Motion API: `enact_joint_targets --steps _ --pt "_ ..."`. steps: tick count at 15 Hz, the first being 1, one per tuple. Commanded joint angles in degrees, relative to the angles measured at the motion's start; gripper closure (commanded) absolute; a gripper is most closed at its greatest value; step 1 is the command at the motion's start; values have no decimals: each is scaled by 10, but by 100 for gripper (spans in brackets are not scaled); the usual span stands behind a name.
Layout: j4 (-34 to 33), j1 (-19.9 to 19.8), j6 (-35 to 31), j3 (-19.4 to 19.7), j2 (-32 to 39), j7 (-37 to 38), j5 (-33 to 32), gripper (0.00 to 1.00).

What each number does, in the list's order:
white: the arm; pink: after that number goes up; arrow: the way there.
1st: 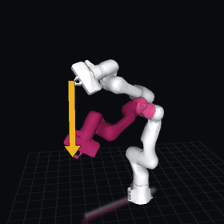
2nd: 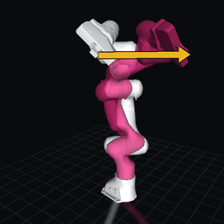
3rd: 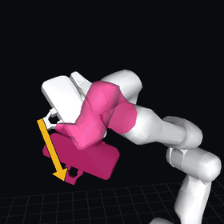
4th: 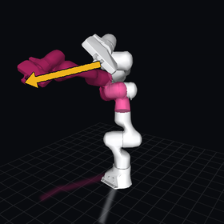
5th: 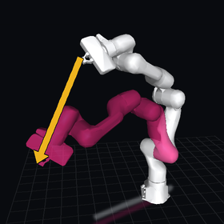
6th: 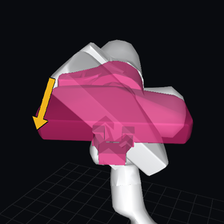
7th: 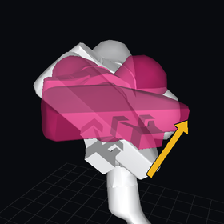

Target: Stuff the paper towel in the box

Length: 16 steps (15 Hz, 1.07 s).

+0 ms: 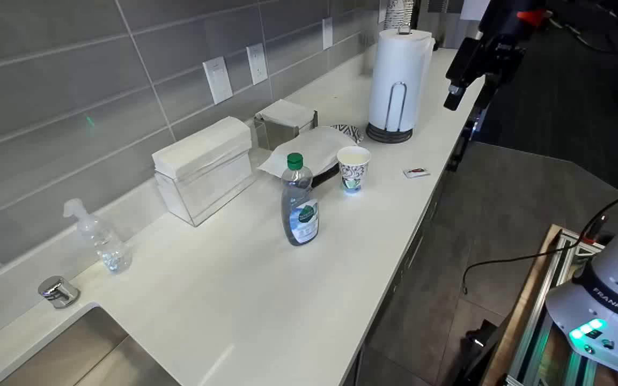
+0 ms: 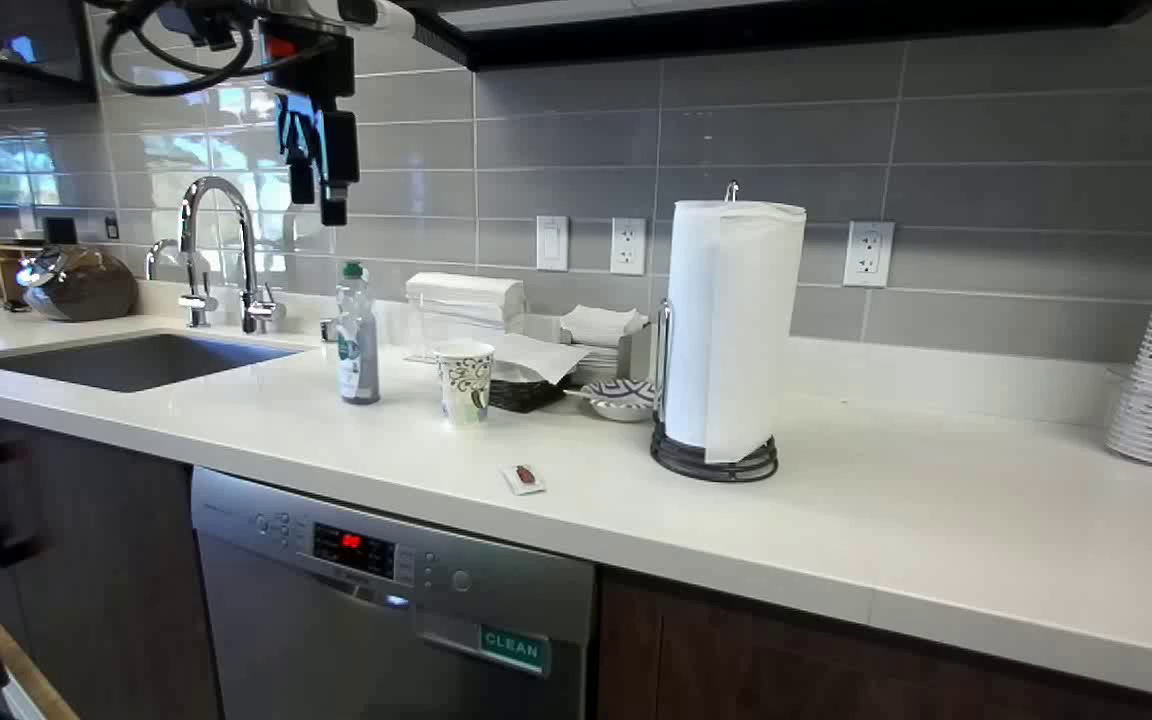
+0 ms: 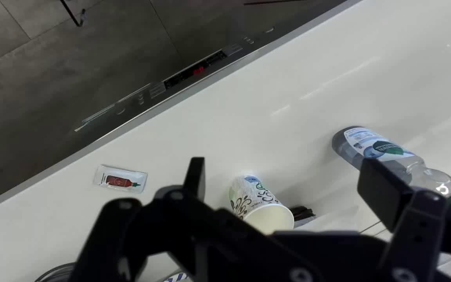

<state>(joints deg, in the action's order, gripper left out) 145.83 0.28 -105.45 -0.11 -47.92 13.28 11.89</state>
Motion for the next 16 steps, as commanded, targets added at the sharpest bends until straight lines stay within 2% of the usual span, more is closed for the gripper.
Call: enact_joint_targets --steps 1,11,16 --pt "-2 -10 3 -7 1 -6 6 0" --pt "-2 -10 3 -7 1 -6 6 0" --pt "-34 2 -75 -34 94 -23 -3 0"
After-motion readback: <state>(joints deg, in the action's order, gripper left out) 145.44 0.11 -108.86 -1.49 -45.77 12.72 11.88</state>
